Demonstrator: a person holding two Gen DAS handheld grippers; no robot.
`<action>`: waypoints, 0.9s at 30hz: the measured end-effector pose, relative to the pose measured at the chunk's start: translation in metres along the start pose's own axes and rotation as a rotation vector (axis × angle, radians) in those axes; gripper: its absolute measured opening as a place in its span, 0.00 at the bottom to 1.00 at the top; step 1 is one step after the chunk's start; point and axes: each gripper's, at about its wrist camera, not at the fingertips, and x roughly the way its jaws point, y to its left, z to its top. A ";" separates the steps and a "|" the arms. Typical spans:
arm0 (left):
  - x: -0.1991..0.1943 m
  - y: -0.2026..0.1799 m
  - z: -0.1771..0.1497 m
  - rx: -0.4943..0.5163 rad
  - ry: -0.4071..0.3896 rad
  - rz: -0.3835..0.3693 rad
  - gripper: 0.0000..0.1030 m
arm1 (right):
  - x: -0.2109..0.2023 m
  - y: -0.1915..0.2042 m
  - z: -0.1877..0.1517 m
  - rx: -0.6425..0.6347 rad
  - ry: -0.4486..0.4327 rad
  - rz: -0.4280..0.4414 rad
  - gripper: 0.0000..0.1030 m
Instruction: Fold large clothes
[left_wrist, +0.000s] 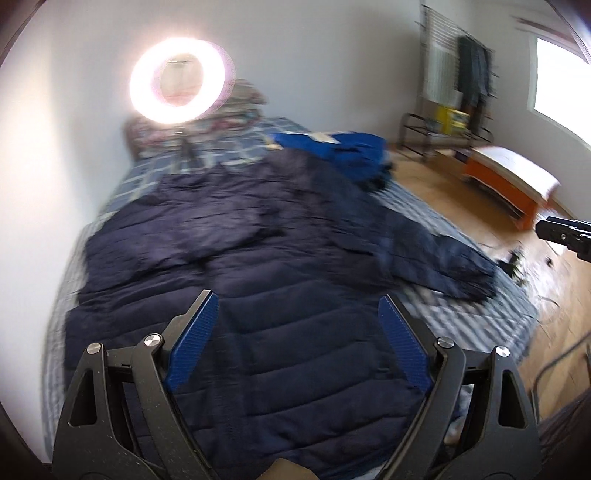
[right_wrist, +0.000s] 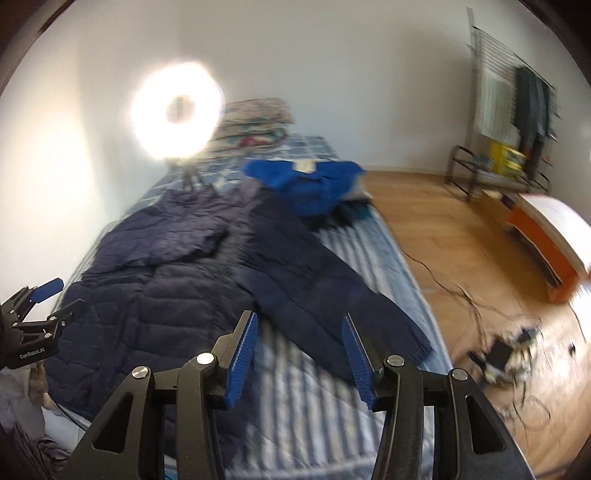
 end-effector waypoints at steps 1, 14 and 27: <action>0.005 -0.012 0.001 0.015 0.009 -0.025 0.85 | -0.002 -0.009 -0.005 0.018 0.006 -0.013 0.49; 0.078 -0.165 0.010 0.167 0.159 -0.326 0.74 | -0.008 -0.111 -0.051 0.244 0.053 -0.120 0.30; 0.173 -0.307 0.002 0.294 0.342 -0.404 0.74 | -0.021 -0.151 -0.053 0.348 0.027 -0.221 0.29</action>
